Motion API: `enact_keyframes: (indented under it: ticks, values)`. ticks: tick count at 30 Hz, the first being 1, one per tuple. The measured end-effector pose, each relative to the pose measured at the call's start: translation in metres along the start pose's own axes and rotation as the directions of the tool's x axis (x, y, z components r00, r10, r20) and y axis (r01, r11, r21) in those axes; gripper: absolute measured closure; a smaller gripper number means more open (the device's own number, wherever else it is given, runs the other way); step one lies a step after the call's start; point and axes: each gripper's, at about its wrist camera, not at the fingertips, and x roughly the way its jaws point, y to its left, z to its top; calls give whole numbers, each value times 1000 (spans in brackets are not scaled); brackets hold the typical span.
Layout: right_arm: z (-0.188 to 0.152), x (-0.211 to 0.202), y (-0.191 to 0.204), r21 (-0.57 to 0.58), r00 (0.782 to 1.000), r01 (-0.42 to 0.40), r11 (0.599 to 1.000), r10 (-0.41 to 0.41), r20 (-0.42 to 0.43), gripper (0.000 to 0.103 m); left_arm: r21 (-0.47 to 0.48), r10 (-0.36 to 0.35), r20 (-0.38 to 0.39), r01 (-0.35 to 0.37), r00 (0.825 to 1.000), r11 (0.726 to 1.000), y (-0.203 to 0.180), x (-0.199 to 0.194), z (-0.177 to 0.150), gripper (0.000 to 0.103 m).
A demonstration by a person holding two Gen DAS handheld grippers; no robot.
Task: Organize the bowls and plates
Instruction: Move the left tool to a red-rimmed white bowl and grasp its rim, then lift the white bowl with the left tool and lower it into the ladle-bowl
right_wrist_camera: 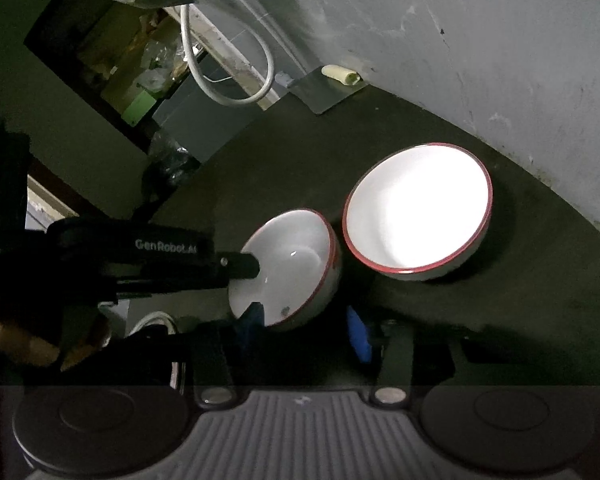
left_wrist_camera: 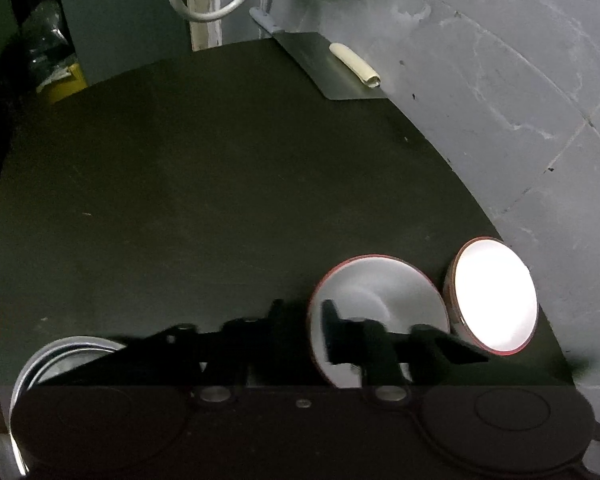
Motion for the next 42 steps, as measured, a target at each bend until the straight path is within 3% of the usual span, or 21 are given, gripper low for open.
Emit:
enact_keyframes:
  ticks: [3,10,24,36,42]
  values:
    - [4,6,-1,-7,1000,-4,1000,4,-12,61,11,-4,-17,4,1000,1000,-3,1,-2,98]
    - [8,8,-1,-39,999,-11,999,10,-30,70,16,-15,-7,16,1000,1000,-2,-5,-11,99]
    - [-17,-34,20,-144,997,-73,987,73,-11,72,-42,-67,101,72,993,997,15,-61,-54,99]
    - [-47,-92,62,-256,996,-60,965,76,54,72,-67,-122,229,141,966,988,26,-130,-99,99]
    - [-69,-113,86,-305,996,-56,951,76,54,72,-134,-145,255,184,956,974,45,-156,-129,99]
